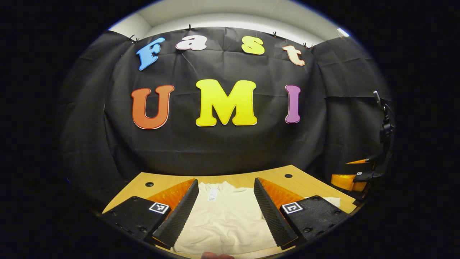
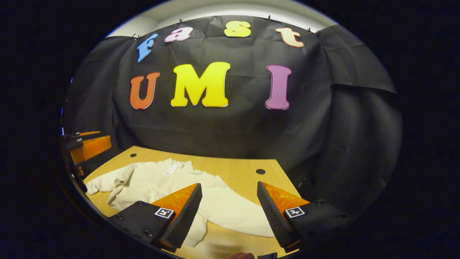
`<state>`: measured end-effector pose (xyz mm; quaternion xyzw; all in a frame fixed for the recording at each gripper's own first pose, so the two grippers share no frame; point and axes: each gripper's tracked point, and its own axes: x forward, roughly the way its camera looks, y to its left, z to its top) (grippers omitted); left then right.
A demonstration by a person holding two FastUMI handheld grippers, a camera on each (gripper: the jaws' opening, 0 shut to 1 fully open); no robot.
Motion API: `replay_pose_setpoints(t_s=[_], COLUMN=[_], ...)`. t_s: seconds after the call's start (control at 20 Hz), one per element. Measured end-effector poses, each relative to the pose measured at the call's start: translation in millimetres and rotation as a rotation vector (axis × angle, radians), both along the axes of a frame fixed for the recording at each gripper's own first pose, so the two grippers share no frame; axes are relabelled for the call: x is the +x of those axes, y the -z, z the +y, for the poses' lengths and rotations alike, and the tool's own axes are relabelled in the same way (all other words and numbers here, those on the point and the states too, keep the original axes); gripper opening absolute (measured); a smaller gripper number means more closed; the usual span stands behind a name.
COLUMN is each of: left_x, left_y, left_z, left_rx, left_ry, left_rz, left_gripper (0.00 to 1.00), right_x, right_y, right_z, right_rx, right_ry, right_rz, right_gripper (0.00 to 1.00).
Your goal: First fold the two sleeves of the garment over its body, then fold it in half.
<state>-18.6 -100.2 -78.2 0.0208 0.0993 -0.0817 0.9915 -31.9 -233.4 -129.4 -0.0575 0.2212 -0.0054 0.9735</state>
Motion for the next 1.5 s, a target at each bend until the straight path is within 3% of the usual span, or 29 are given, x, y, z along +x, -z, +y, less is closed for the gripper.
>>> replay_pose_setpoints(t_s=[0.2, 0.35, 0.5, 0.6, 0.7, 0.95, 1.15, 1.35, 1.4, 1.5], left_x=[3.0, 4.1, 4.6, 6.3, 8.0, 11.0, 13.9, 15.6, 15.0, 16.0], left_y=[10.6, 18.2, 24.5, 27.1, 30.5, 35.5, 37.9, 39.3, 40.0, 42.4], left_z=[-20.4, -33.4, -42.8, -43.3, -40.6, -38.6, -41.4, -47.0, -49.4, -52.4], left_rx=[0.014, 0.031, 0.034, 0.042, 0.064, 0.081, 0.086, 0.089, 0.09, 0.091], left_ry=[0.022, 0.04, 0.043, 0.04, 0.029, -0.002, -0.007, -0.013, -0.011, -0.006], left_rz=[0.033, 0.055, 0.078, 0.093, 0.102, 0.117, 0.129, 0.13, 0.133, 0.136], left_gripper=[0.98, 0.98, 0.98, 0.98, 0.98, 0.98, 0.98, 0.98, 0.98, 0.98], right_x=[-15.8, -16.7, -27.7, -40.9, -39.8, -35.6, -39.2, -38.4, -35.2, -34.2], right_y=[53.6, 93.7, 138.9, 160.8, 173.6, 199.6, 213.6, 214.1, 213.1, 212.1], right_z=[-92.4, -136.5, -155.4, -166.6, -180.1, -184.6, -185.1, -185.8, -184.2, -178.9], right_rx=[-0.078, -0.093, -0.064, -0.095, -0.141, -0.141, -0.114, -0.111, -0.104, -0.093], right_ry=[0.075, 0.087, 0.031, -0.035, -0.091, -0.187, -0.214, -0.235, -0.236, -0.25], right_rz=[0.188, 0.318, 0.468, 0.595, 0.648, 0.75, 0.813, 0.795, 0.777, 0.745], right_gripper=[0.95, 0.95, 0.96, 0.96, 0.98, 0.99, 0.98, 0.96, 0.92, 0.71])
